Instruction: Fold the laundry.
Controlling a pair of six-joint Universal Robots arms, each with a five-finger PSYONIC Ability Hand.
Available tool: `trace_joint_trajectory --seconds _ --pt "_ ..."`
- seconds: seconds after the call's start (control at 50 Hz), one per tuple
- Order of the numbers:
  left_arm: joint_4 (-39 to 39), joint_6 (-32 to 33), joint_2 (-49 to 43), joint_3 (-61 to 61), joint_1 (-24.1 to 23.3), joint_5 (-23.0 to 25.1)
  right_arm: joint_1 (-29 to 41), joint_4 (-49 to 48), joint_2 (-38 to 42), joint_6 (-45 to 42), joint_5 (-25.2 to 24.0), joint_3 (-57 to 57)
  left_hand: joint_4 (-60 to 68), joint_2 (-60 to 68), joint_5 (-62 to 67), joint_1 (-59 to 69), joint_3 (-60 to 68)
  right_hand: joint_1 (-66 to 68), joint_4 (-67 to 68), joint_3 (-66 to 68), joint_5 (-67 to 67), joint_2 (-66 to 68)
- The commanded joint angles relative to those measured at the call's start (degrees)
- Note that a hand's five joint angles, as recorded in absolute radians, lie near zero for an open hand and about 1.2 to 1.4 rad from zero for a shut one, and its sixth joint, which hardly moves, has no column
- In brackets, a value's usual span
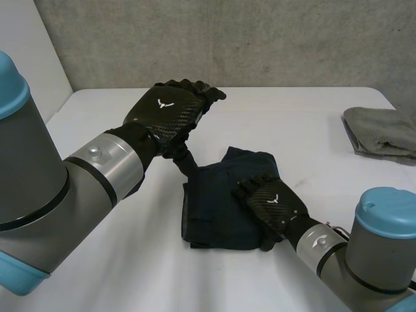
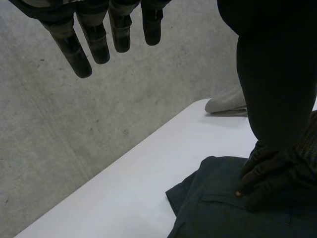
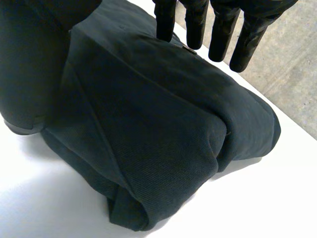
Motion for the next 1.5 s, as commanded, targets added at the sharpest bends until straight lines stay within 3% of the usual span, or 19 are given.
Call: trace_joint_trajectory --seconds 0.02,0.44,0.54,0.8,0.94,1.5 --pt "0.0 0.0 0.0 -0.1 0.1 0.0 0.2 -2.7 3.2 -1.8 0.4 -1.8 -1.5 -0.8 -2.4 0.9 -1.4 2.4 -2.1 -0.2 -2.9 -2.0" --pt "0.0 0.0 -0.2 -0.3 0.1 0.0 0.3 -2.7 7.6 -3.4 0.9 -6.1 -1.5 -0.8 -2.4 0.9 -1.4 6.4 2.0 3.9 1.1 2.0" --pt "0.0 0.0 -0.1 -0.4 0.1 0.1 0.3 -2.7 7.7 -3.5 0.9 -6.6 -1.5 -0.8 -2.4 0.9 -1.4 15.7 11.2 13.1 10.4 11.3" --pt "0.0 0.0 -0.1 -0.4 0.2 0.0 0.3 -2.7 9.7 -3.9 0.9 -8.7 -1.5 -0.8 -2.4 0.9 -1.4 18.0 13.6 15.5 12.8 13.6" --pt "0.0 0.0 -0.2 -0.4 0.2 0.0 0.6 -2.7 10.1 -4.5 0.9 -9.1 -1.5 -0.8 -2.4 0.9 -1.4 26.1 21.7 23.5 20.8 21.7" --pt "0.0 0.0 -0.1 -0.4 0.3 0.0 1.8 -2.1 10.6 -4.7 2.7 -13.7 -1.5 -0.8 -2.4 0.9 -1.4 26.3 21.8 23.7 21.0 21.9"
